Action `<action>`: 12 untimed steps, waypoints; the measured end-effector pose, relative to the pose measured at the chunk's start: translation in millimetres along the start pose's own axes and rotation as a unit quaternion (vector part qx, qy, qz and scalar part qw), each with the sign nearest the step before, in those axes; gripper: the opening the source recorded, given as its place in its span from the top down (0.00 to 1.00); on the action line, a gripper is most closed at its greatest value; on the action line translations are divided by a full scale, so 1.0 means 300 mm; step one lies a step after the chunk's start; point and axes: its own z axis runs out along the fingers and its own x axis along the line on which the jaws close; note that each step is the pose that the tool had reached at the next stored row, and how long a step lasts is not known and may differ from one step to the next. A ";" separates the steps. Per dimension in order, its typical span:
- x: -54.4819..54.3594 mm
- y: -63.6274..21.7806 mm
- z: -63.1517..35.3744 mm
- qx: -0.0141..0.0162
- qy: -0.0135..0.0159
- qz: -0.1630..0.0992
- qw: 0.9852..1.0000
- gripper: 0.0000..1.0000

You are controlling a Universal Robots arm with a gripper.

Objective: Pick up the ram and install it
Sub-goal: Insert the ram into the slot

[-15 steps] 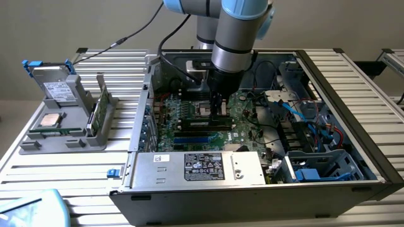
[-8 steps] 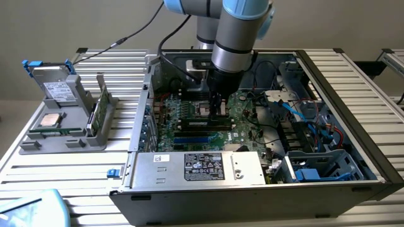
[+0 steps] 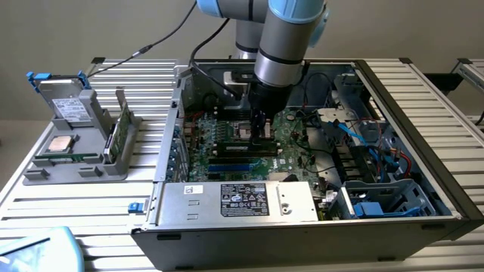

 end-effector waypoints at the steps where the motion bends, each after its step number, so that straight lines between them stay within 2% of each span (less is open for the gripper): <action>1: -0.002 0.000 -0.001 0.000 0.000 0.000 1.000 0.86; 8: -0.011 0.001 -0.011 0.000 0.002 0.000 1.000 0.86; 12: -0.016 0.001 -0.012 0.004 0.009 0.002 1.000 0.86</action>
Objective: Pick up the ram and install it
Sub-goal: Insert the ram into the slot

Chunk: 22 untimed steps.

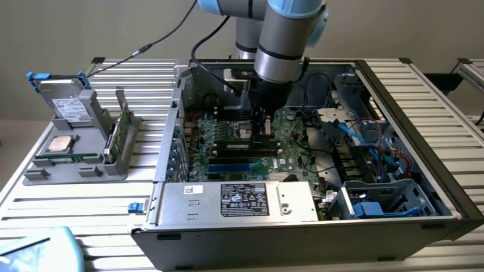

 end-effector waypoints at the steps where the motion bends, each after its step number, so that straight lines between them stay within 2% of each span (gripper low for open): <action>1: -0.002 0.000 0.000 0.001 0.002 0.000 1.000 0.86; 3: -0.004 0.000 0.000 0.003 0.004 0.001 1.000 0.86; 11: -0.008 0.003 0.002 0.004 0.009 0.002 1.000 0.86; 18: -0.013 0.002 0.007 0.005 0.010 0.001 1.000 0.86; 22: -0.014 0.002 0.012 0.005 0.011 0.001 1.000 0.86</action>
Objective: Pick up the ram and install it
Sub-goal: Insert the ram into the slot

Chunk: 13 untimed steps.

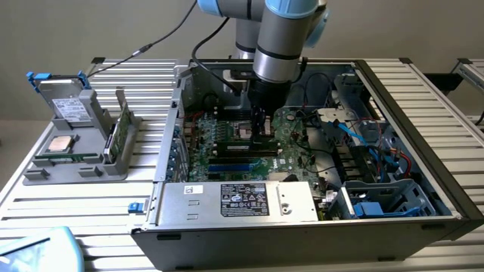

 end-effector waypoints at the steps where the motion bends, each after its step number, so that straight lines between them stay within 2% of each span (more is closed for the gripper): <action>1: 0.000 0.000 0.001 0.000 0.001 0.000 1.000 0.86; 4: -0.002 0.000 0.002 0.000 0.002 0.000 1.000 0.86; 13: -0.007 -0.001 0.004 0.000 0.002 -0.003 1.000 0.86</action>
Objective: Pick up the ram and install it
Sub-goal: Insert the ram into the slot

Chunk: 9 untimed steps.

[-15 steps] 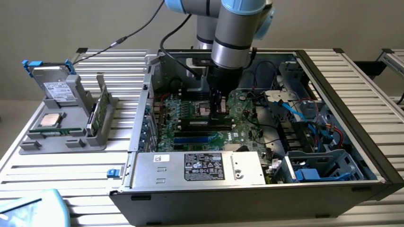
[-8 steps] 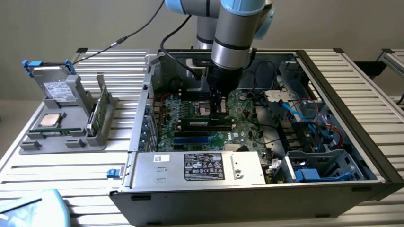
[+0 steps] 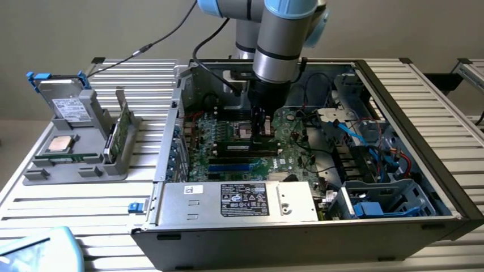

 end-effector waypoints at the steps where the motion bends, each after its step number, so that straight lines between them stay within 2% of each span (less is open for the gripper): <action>1: 0.000 0.000 0.000 0.000 0.000 0.000 1.000 0.86; 6: -0.002 0.000 -0.003 0.000 0.002 -0.002 1.000 0.86; 9: 0.001 0.003 -0.024 0.000 0.002 -0.002 1.000 0.86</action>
